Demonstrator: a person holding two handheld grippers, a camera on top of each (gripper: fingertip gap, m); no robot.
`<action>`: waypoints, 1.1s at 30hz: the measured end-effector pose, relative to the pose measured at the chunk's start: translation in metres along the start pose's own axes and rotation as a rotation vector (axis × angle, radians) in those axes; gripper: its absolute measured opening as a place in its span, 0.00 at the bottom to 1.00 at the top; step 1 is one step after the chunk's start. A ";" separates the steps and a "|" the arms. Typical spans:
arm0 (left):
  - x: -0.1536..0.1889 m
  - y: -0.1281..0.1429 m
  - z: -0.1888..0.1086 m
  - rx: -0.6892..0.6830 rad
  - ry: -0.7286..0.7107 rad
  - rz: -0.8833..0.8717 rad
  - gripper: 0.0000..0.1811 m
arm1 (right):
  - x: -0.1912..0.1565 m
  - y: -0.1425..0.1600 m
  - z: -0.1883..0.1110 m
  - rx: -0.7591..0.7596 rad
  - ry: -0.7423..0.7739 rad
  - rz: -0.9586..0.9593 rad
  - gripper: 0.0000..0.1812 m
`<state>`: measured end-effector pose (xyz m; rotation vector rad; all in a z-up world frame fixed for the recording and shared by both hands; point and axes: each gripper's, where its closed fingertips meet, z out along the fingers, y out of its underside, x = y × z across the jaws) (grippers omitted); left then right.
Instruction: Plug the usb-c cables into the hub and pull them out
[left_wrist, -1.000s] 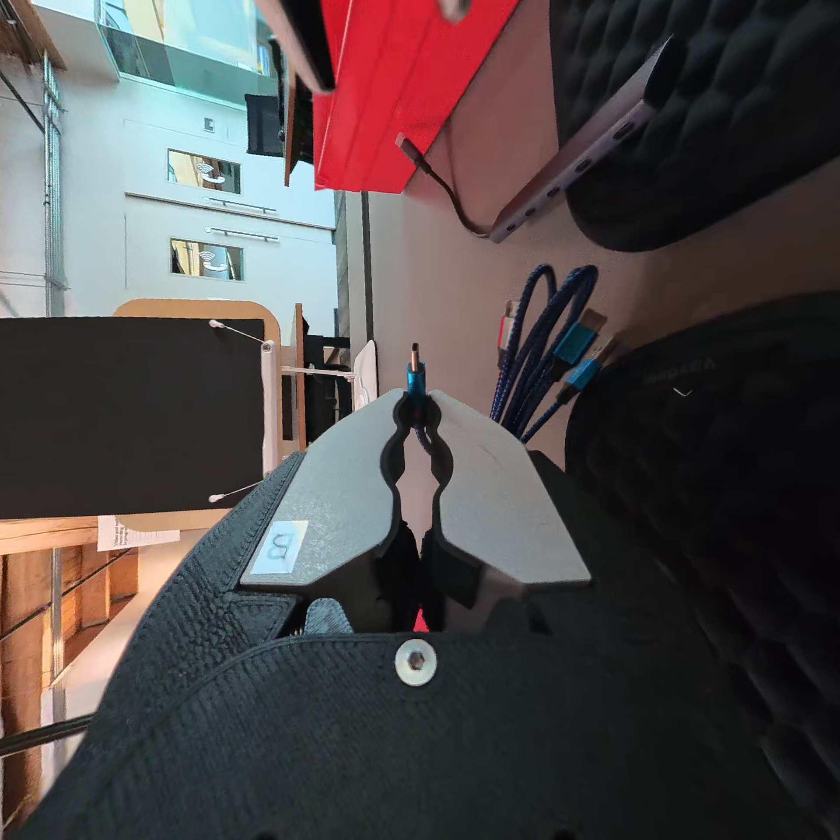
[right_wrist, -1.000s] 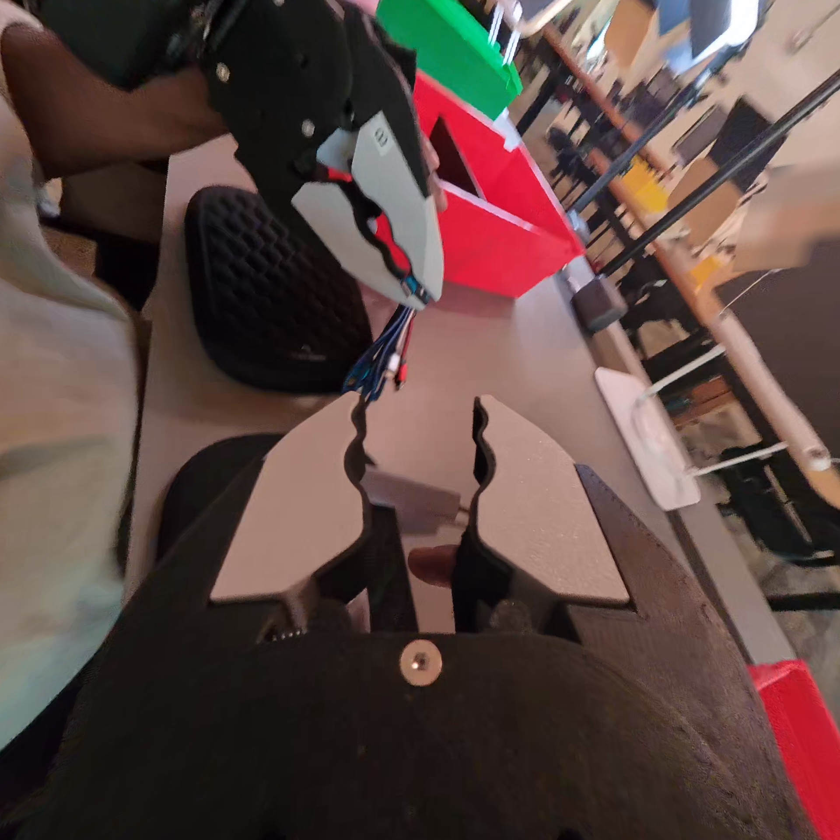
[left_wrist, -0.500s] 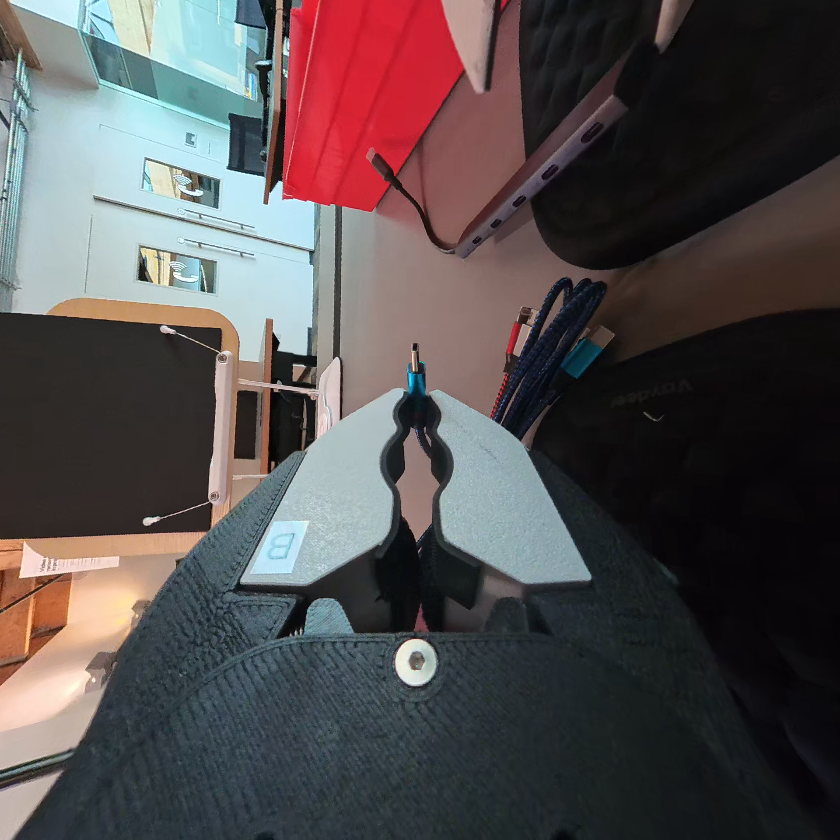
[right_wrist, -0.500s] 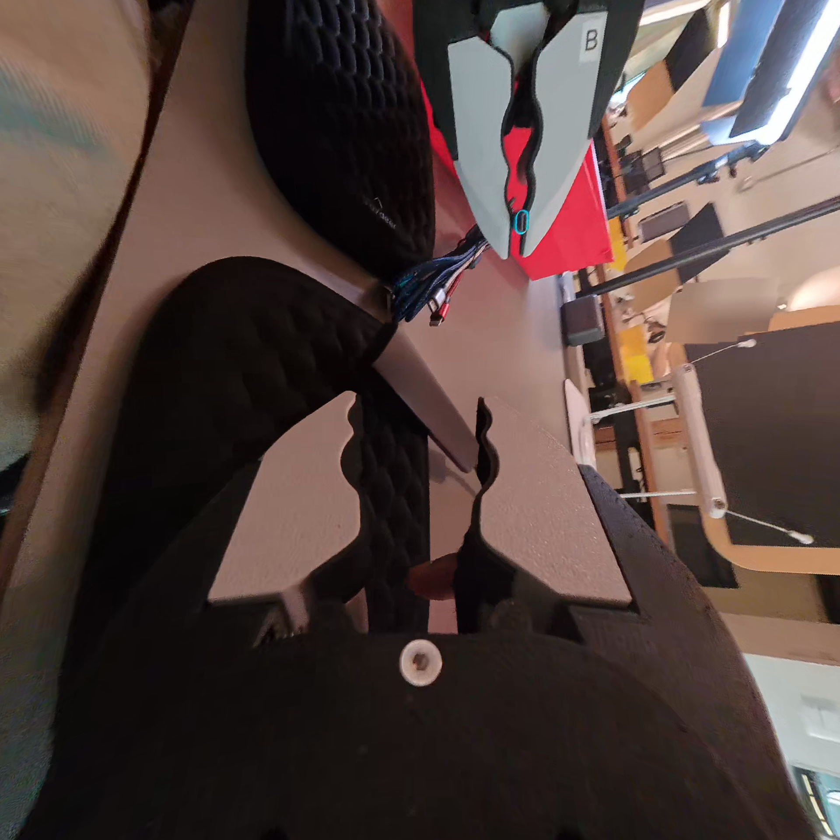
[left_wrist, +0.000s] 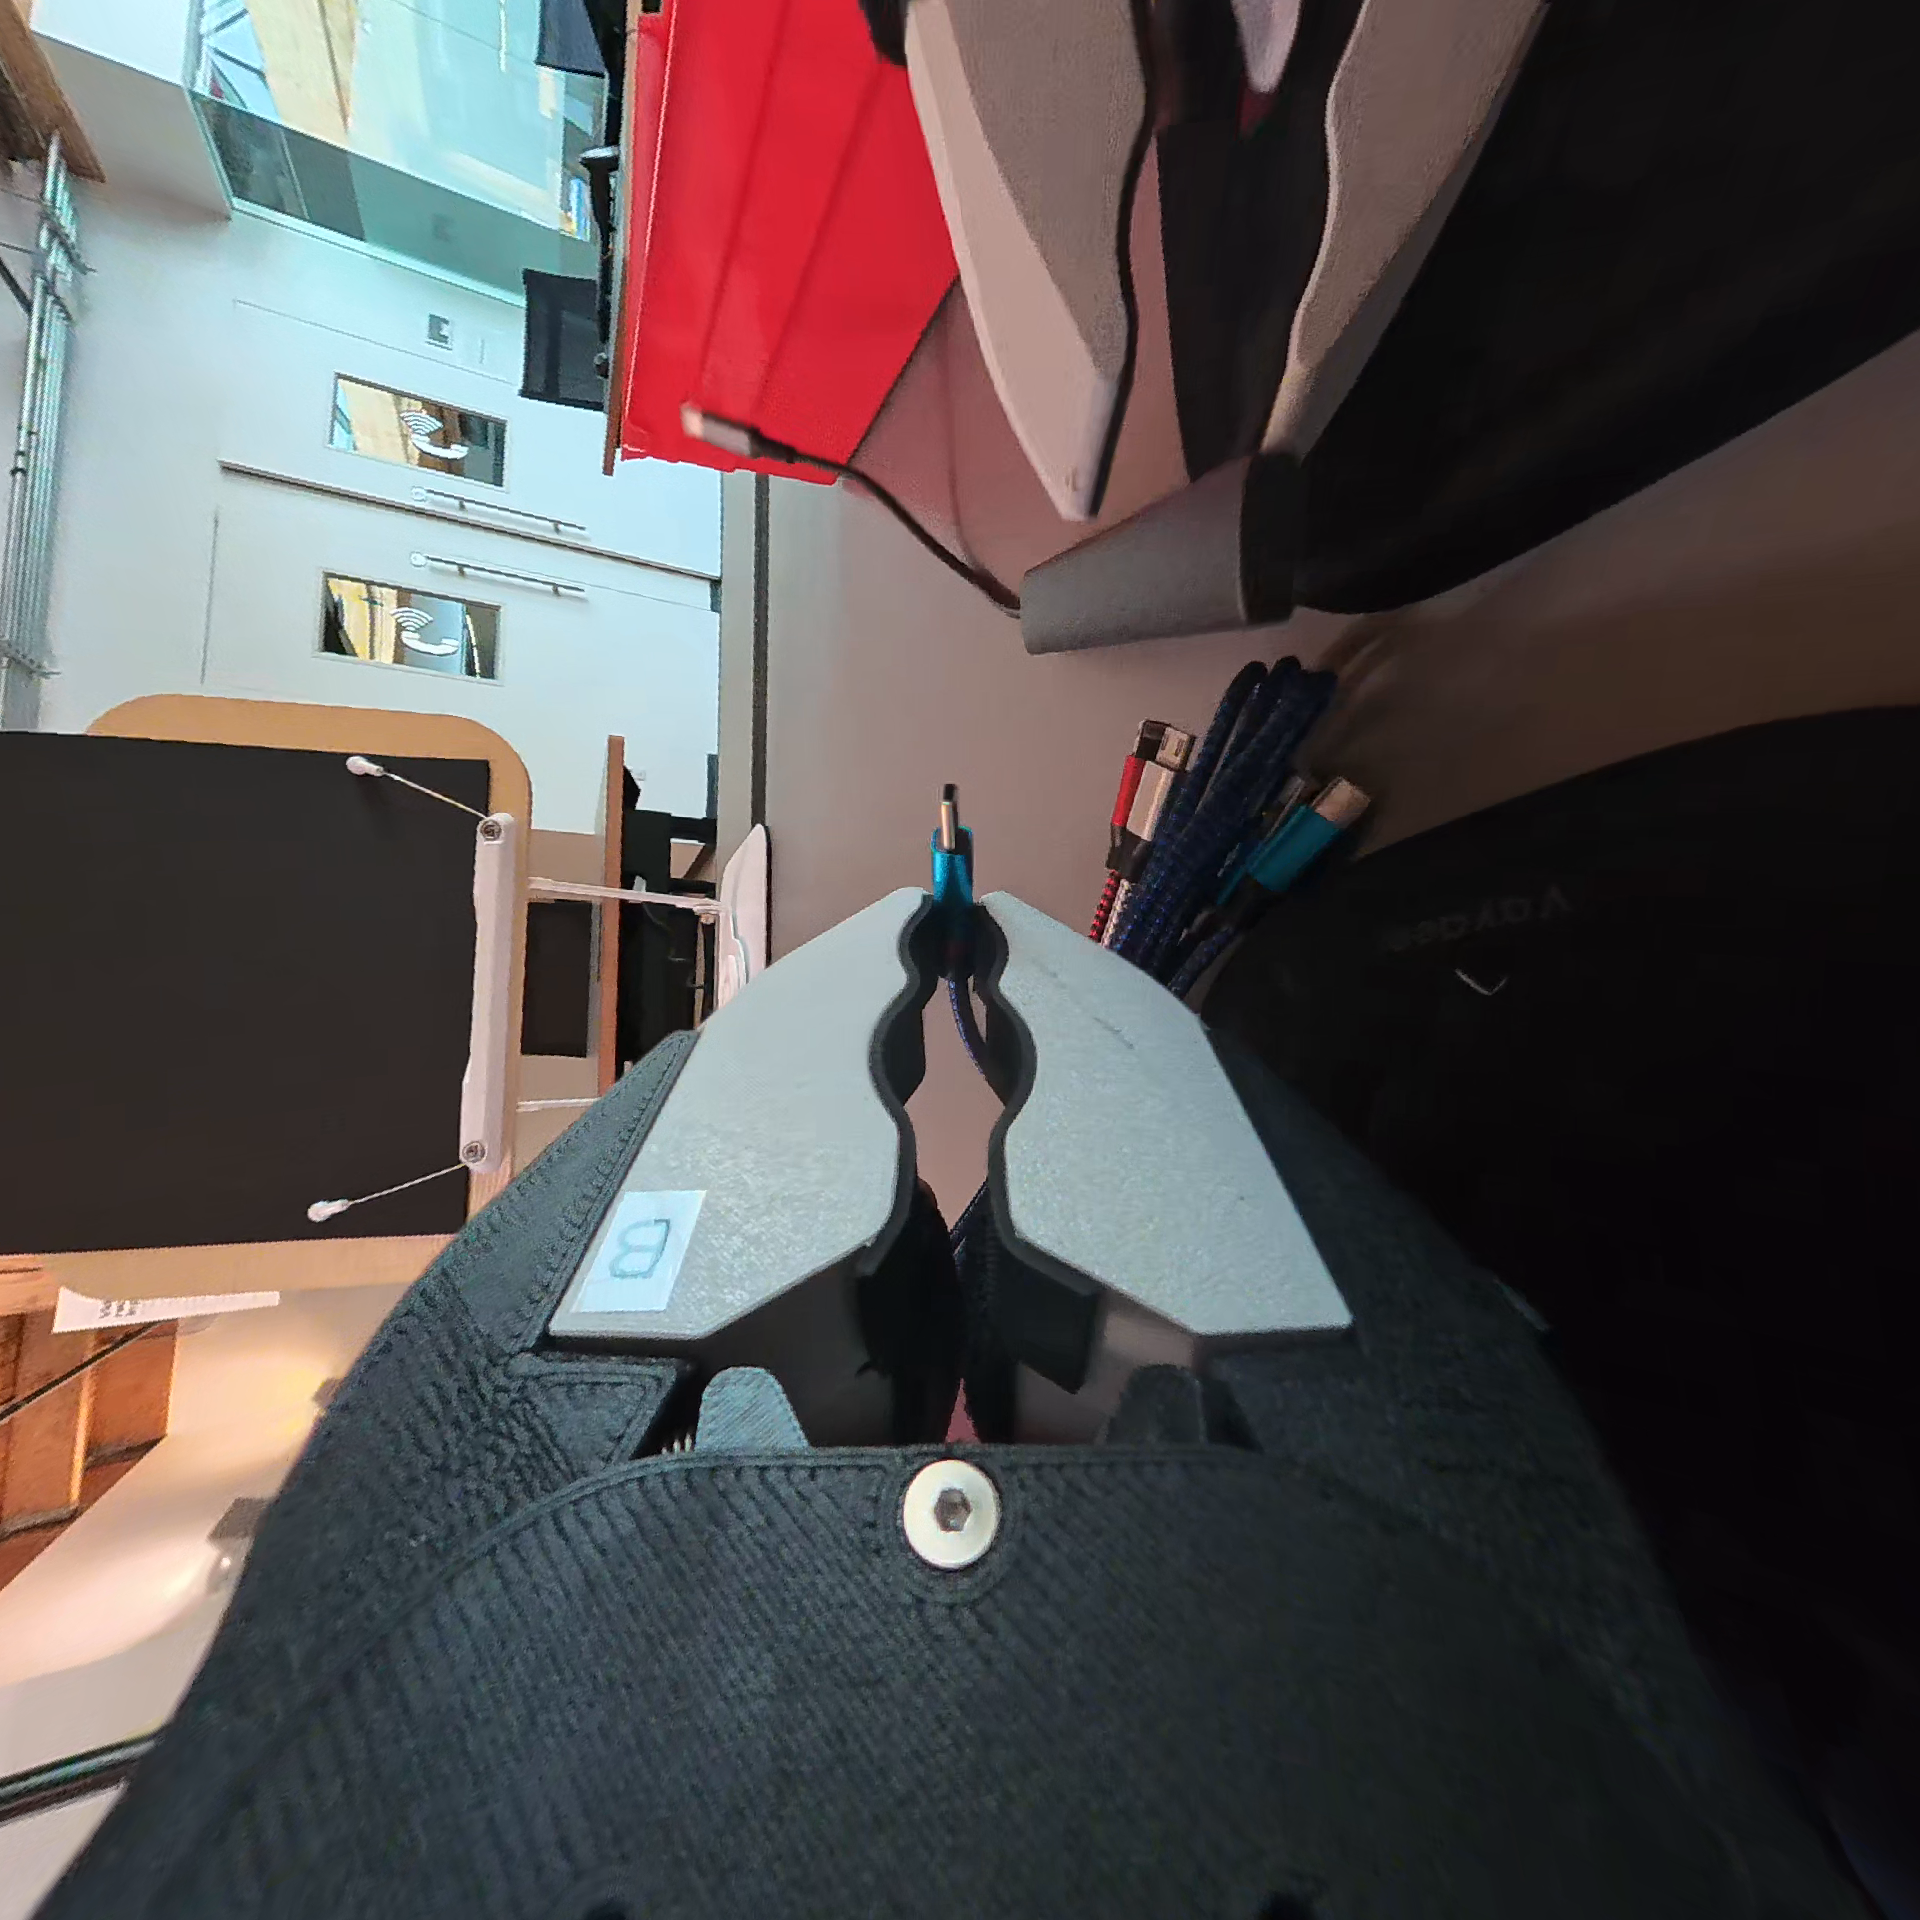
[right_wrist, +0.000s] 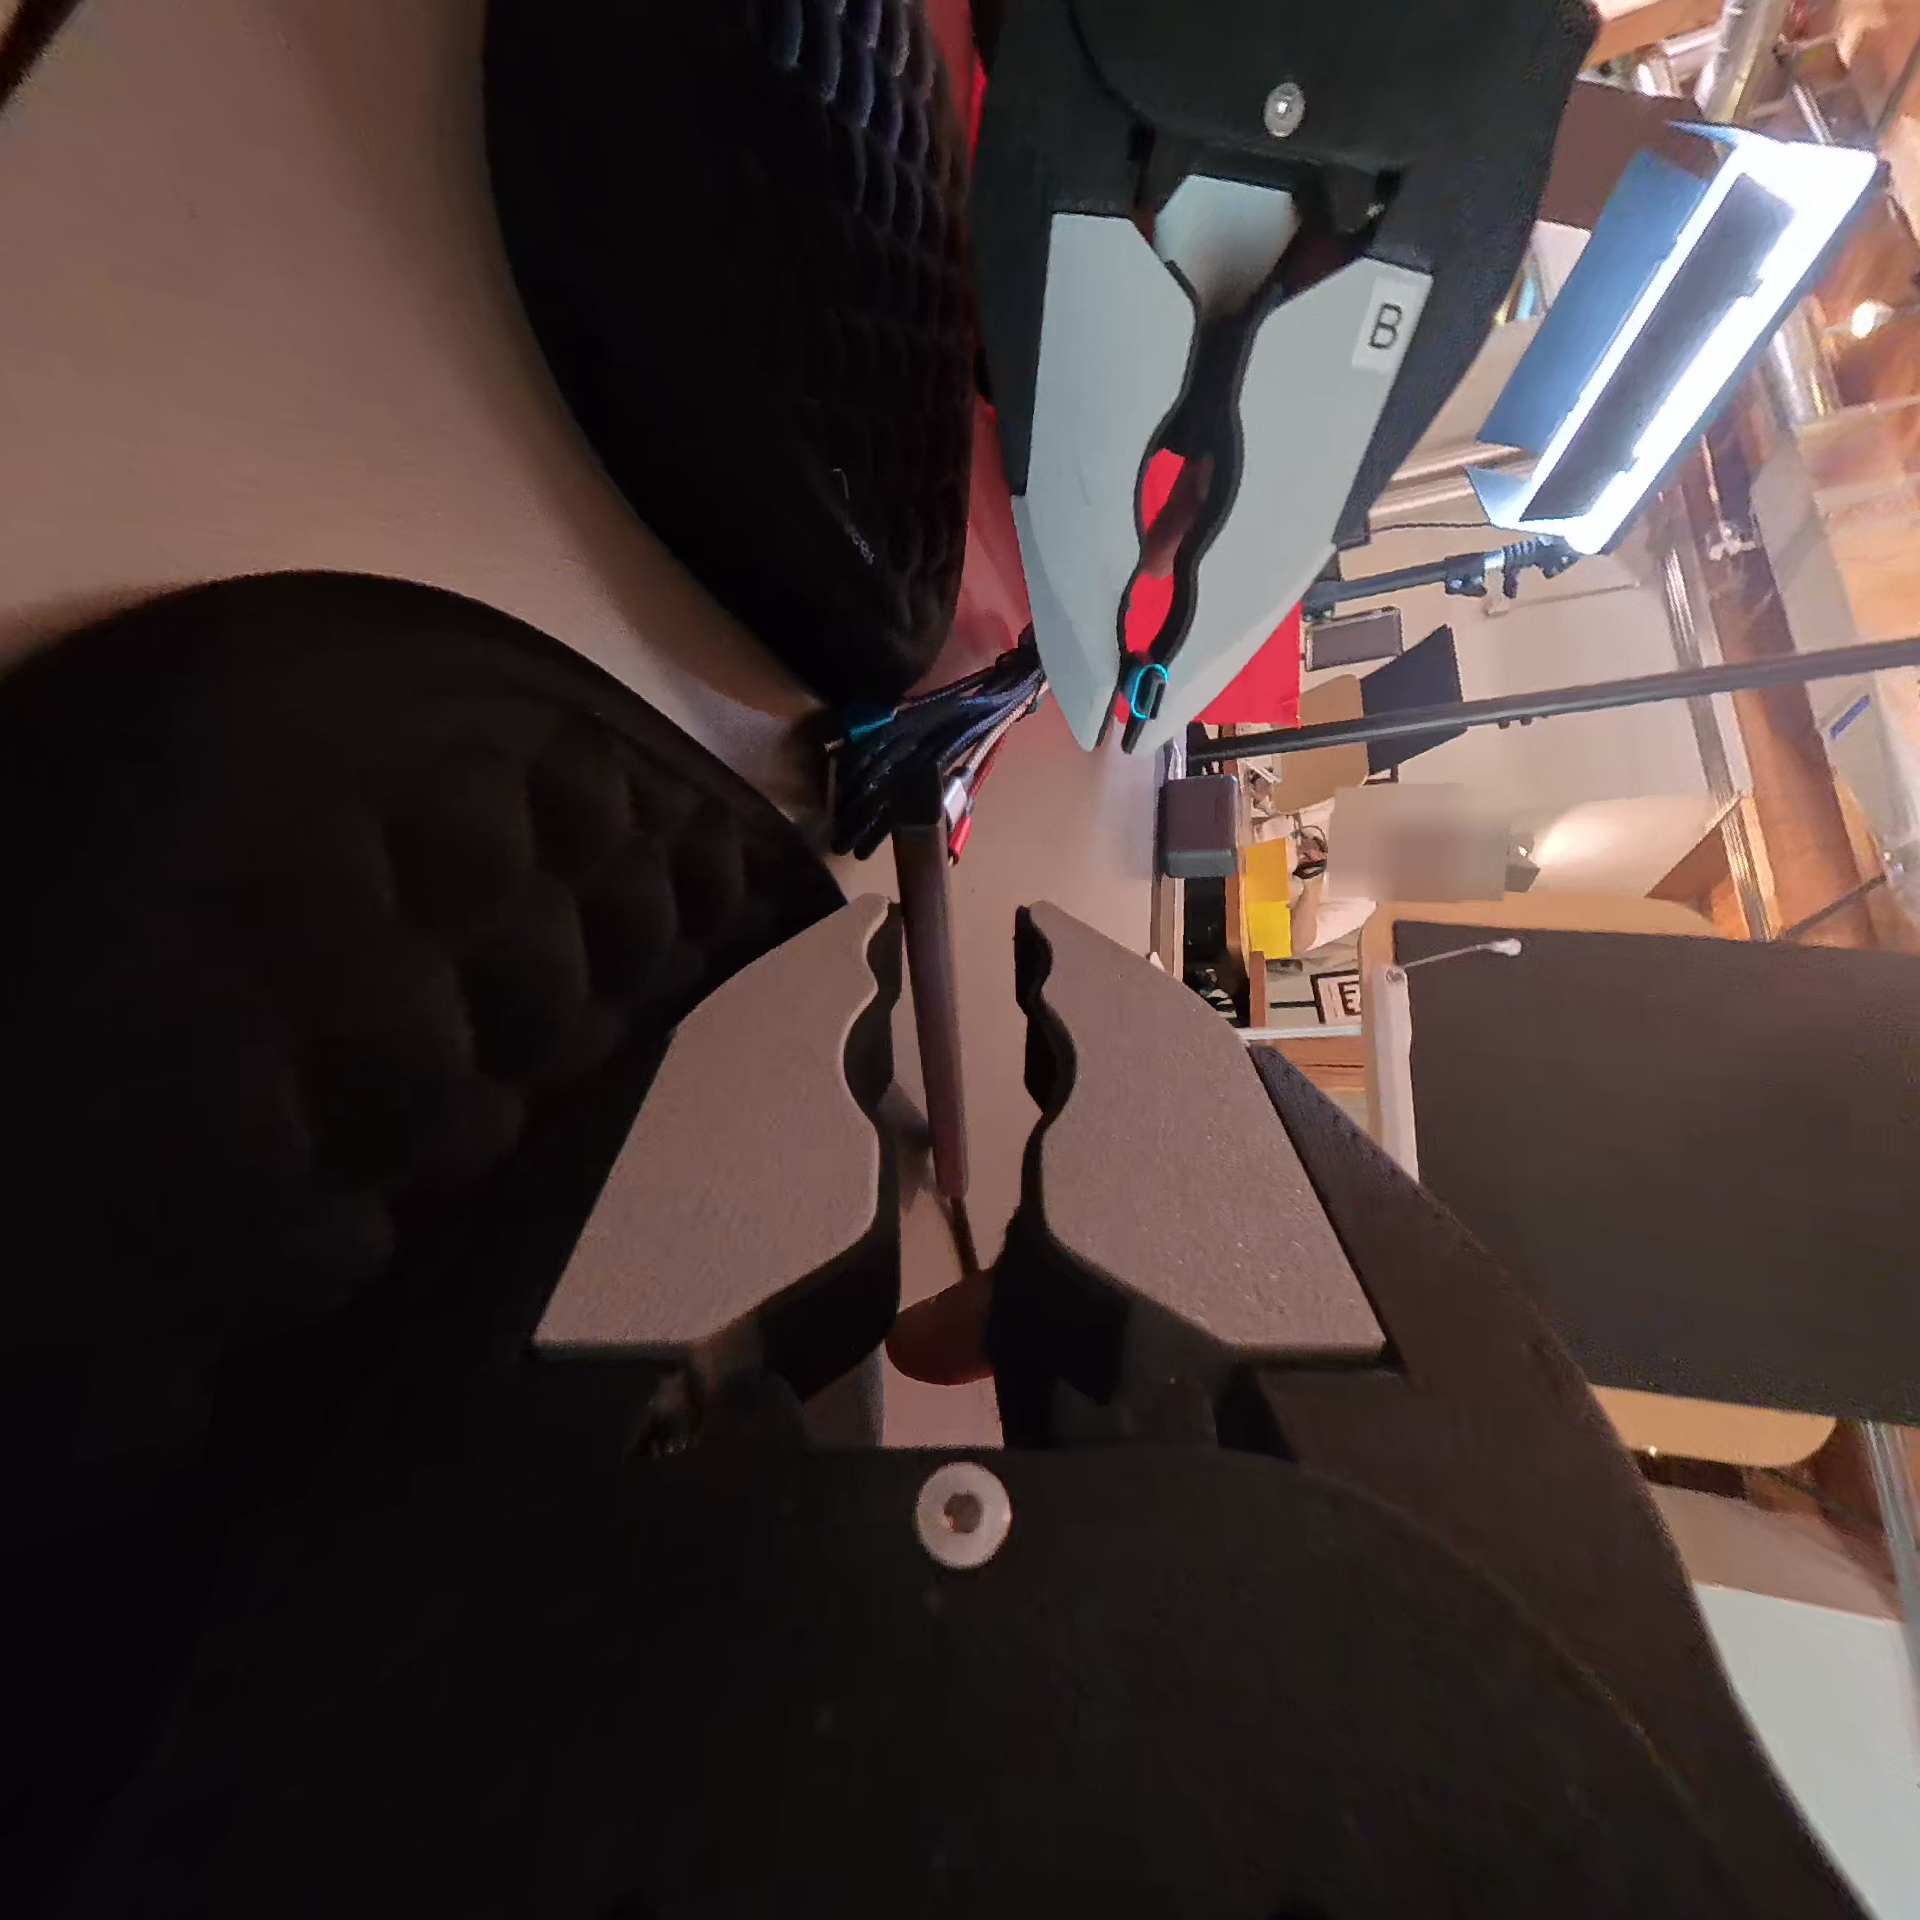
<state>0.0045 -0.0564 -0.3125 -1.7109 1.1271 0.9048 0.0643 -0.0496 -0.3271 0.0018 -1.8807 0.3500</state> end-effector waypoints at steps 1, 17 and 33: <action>0.000 0.000 0.000 0.006 0.003 -0.006 0.02 | 0.000 0.000 0.002 -0.002 -0.021 -0.014 0.11; 0.010 0.015 0.006 -0.041 0.049 -0.067 0.02 | -0.011 0.005 0.034 -0.052 -0.447 -0.041 0.05; 0.013 0.012 0.006 -0.019 0.061 -0.070 0.02 | -0.010 0.044 0.046 -0.170 -0.682 -0.133 0.13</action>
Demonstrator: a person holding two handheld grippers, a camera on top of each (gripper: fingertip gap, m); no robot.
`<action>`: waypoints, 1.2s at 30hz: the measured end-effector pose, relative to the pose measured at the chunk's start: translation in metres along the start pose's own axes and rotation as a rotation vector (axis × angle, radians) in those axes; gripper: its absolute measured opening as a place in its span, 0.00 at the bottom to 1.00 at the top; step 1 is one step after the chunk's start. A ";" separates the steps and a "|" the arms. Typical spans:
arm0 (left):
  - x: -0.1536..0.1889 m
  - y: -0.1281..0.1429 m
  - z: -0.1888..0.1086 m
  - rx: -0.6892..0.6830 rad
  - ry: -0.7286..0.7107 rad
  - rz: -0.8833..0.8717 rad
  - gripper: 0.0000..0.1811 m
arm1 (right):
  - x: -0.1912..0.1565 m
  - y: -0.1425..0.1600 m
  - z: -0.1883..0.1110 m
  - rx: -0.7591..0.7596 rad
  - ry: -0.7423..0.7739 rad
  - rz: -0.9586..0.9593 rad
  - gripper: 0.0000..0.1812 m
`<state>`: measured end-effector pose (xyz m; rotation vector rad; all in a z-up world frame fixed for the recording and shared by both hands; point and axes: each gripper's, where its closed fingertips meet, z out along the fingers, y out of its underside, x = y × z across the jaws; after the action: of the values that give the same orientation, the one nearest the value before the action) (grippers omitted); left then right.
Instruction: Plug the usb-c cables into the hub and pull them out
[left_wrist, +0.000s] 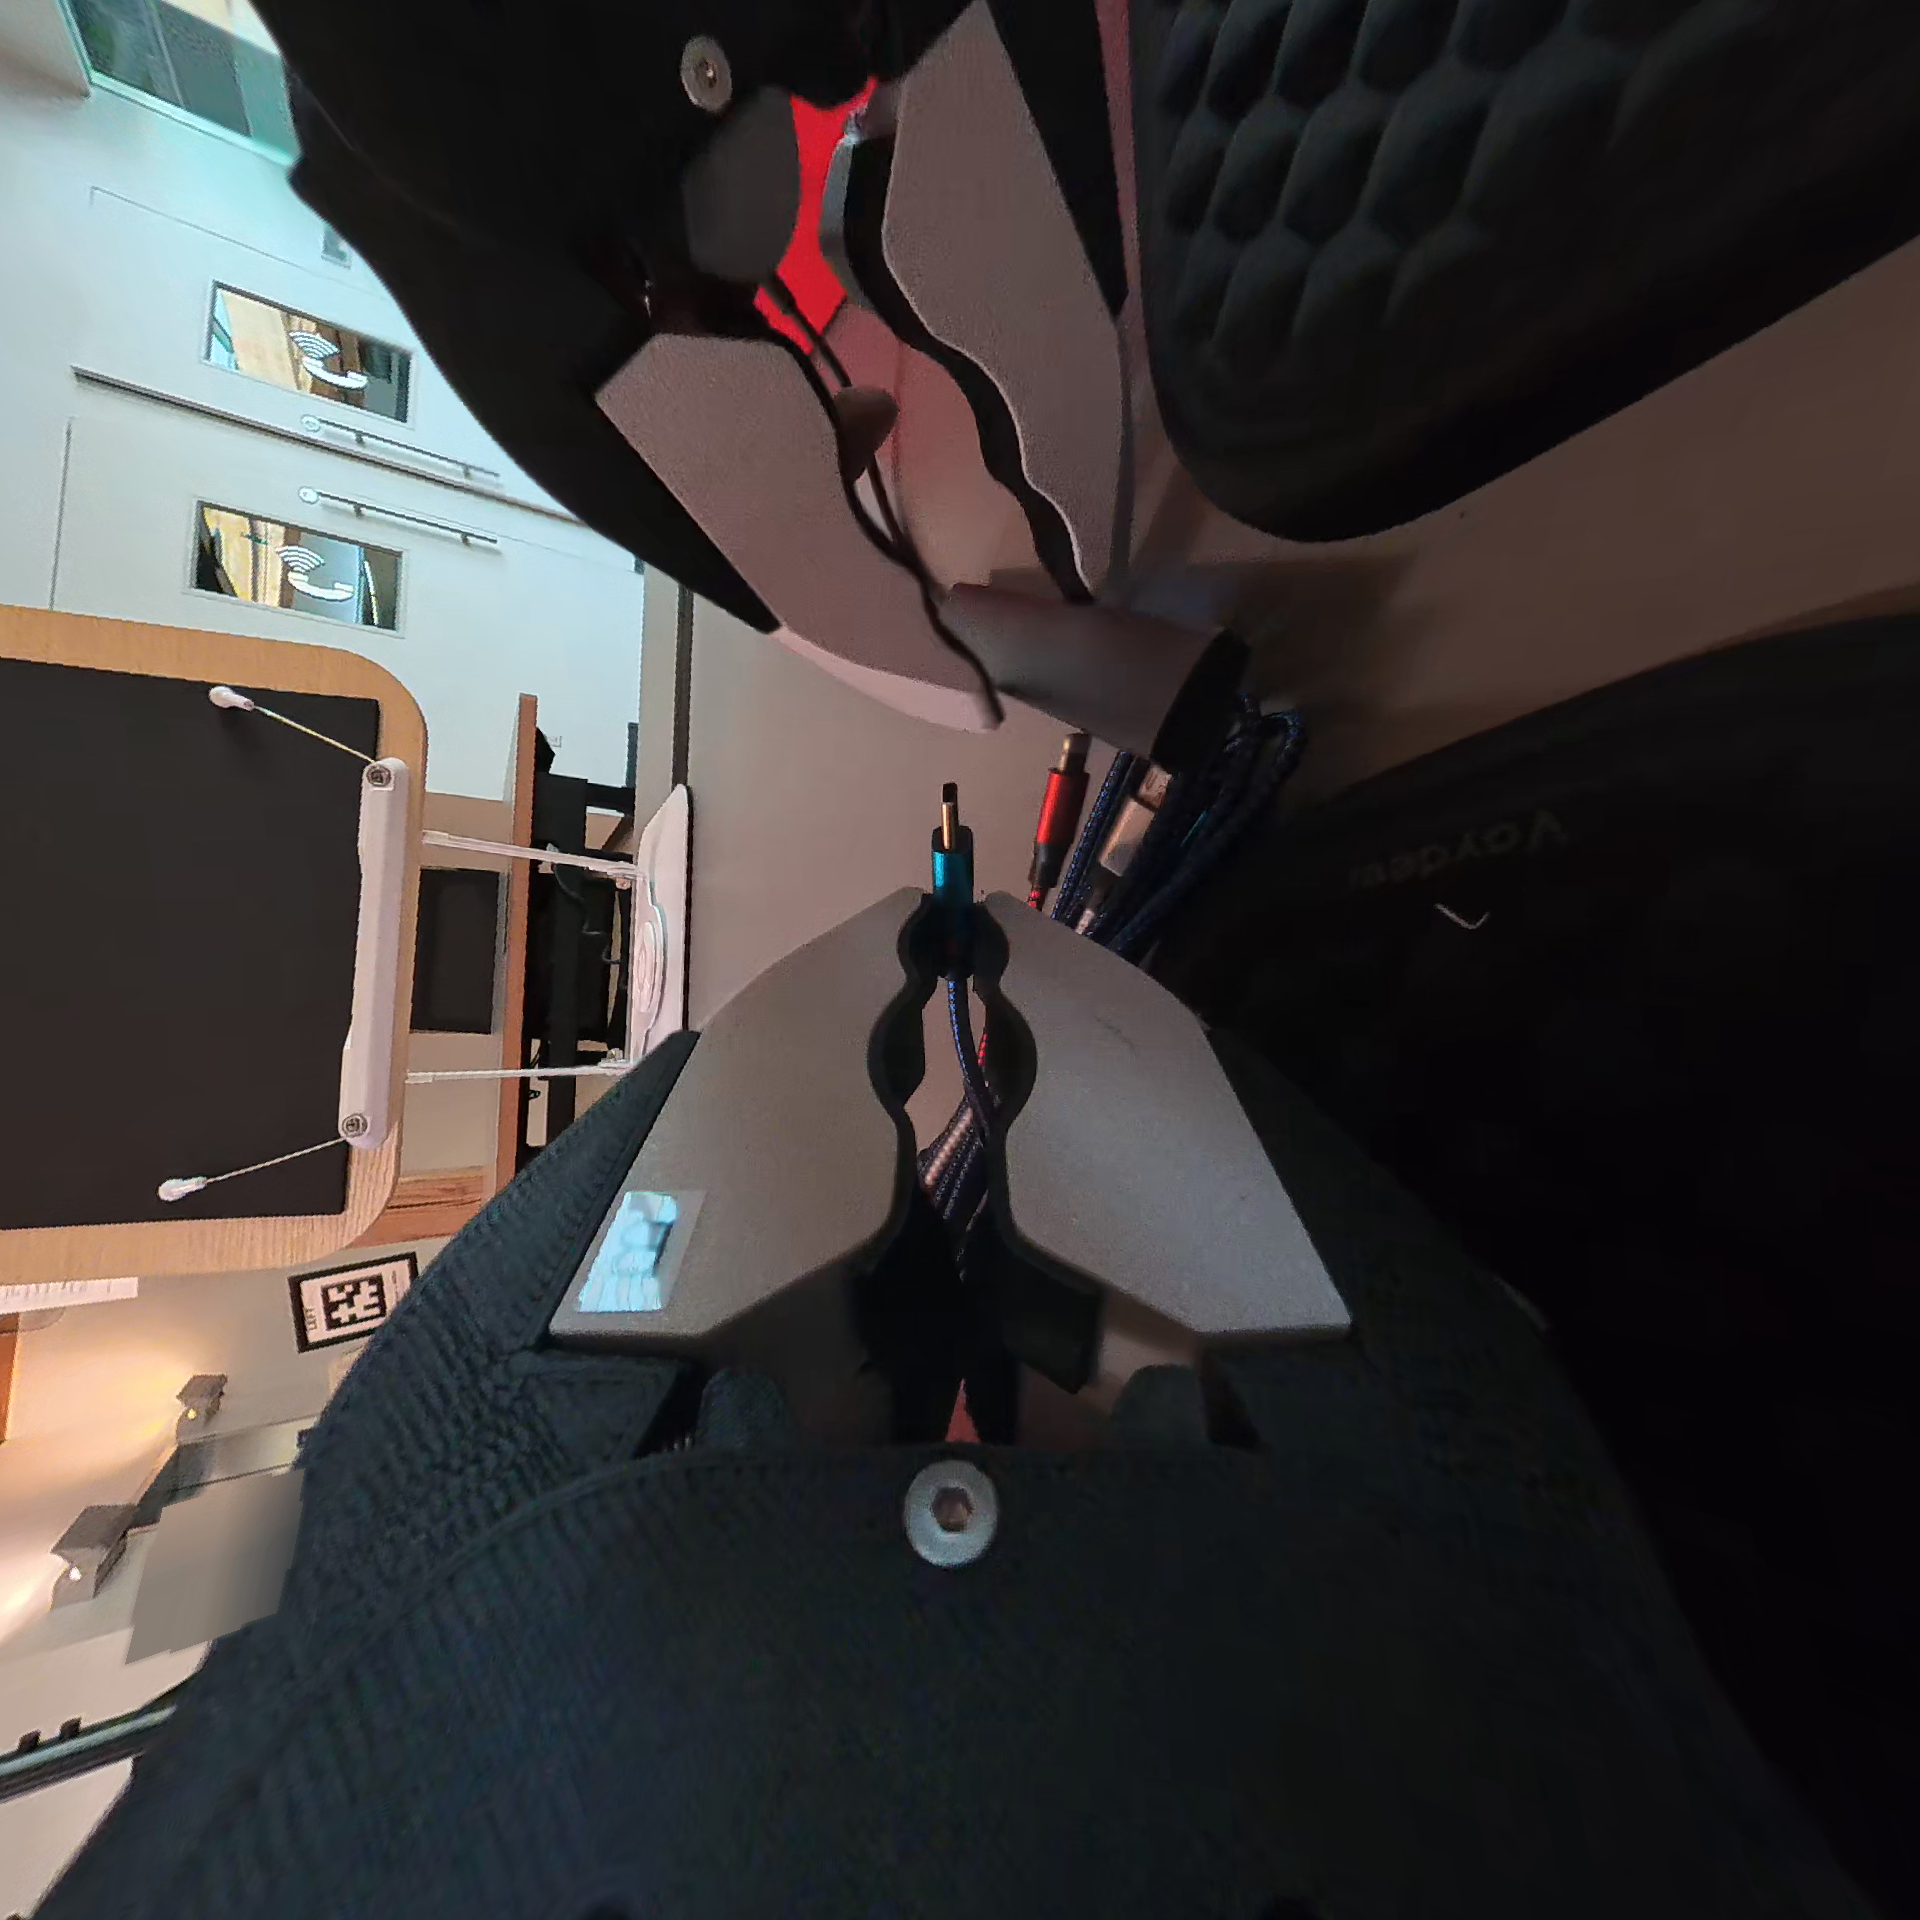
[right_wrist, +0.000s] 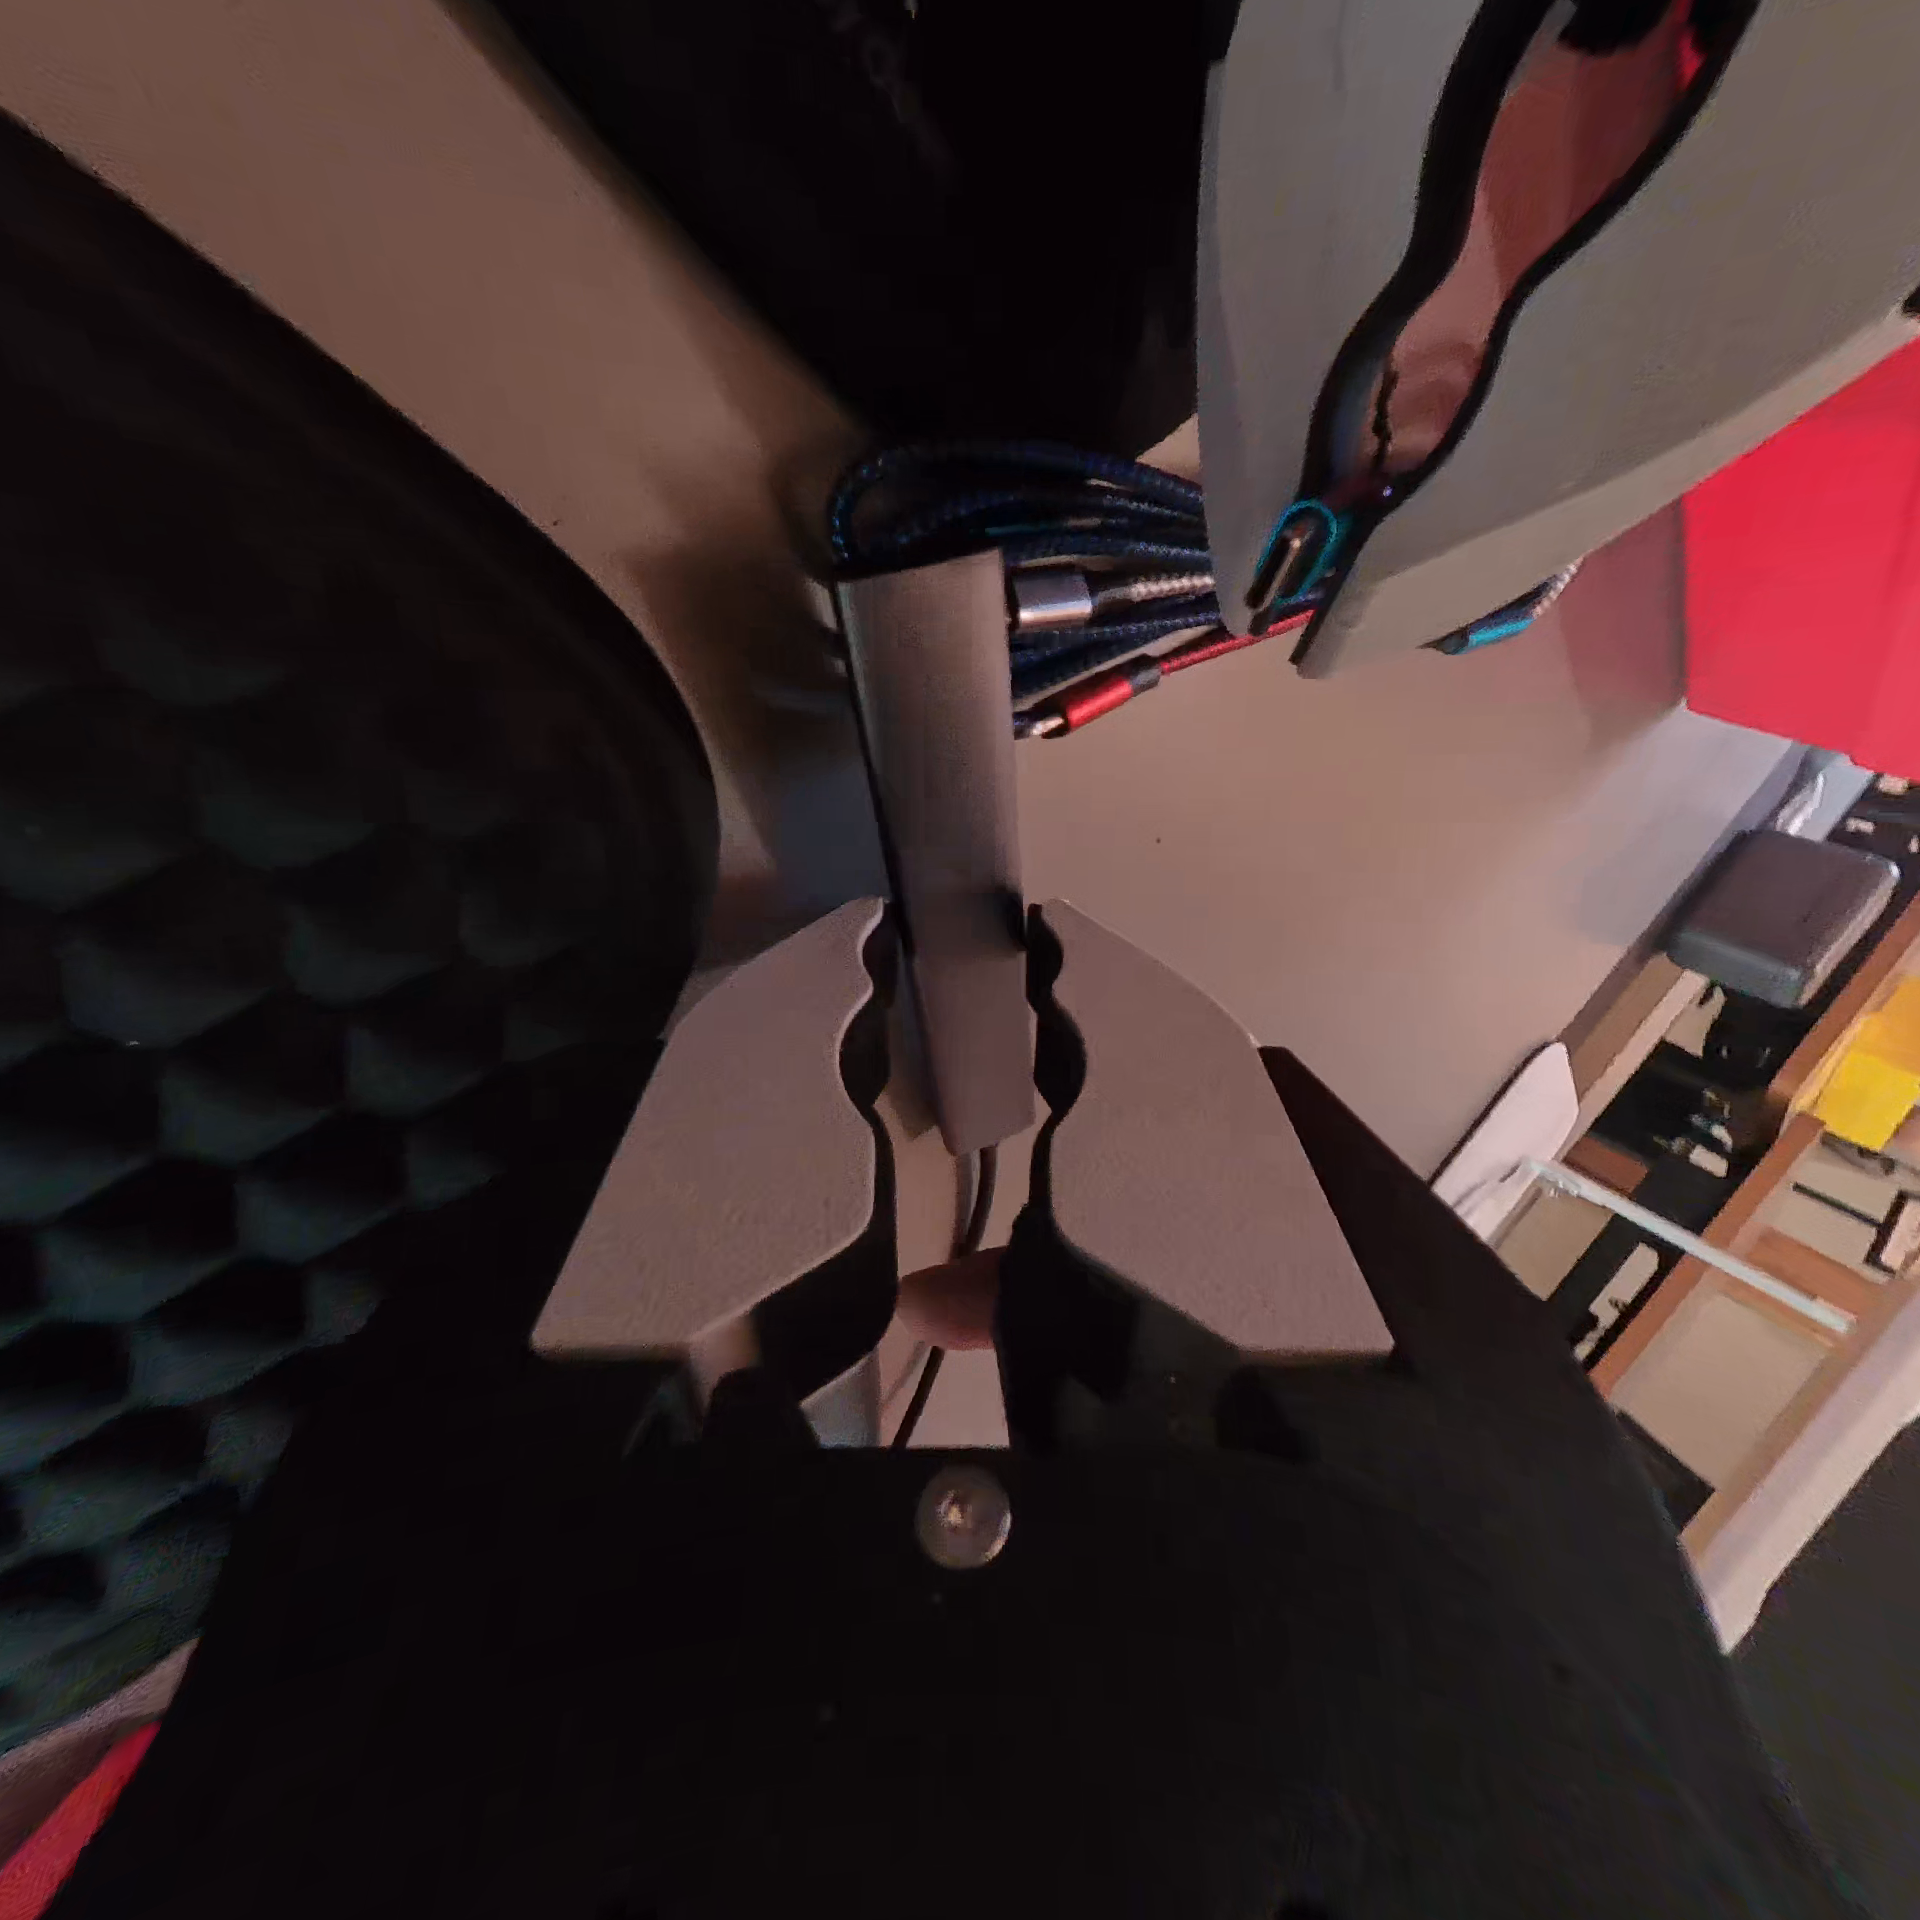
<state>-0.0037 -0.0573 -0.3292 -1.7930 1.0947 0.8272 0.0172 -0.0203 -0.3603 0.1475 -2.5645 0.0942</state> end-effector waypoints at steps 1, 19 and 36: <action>0.000 0.000 0.000 0.001 0.001 0.000 0.02 | 0.000 -0.001 0.001 0.013 -0.002 -0.027 0.12; 0.002 -0.005 0.002 0.022 0.007 0.013 0.02 | -0.067 -0.010 -0.058 -0.065 -0.171 -0.037 0.14; -0.004 -0.012 0.001 0.051 -0.030 0.013 0.02 | -0.043 -0.025 -0.077 0.114 0.521 -0.050 0.05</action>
<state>0.0057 -0.0522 -0.3222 -1.7273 1.0999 0.8248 0.0977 -0.0338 -0.3181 0.2002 -2.0348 0.2287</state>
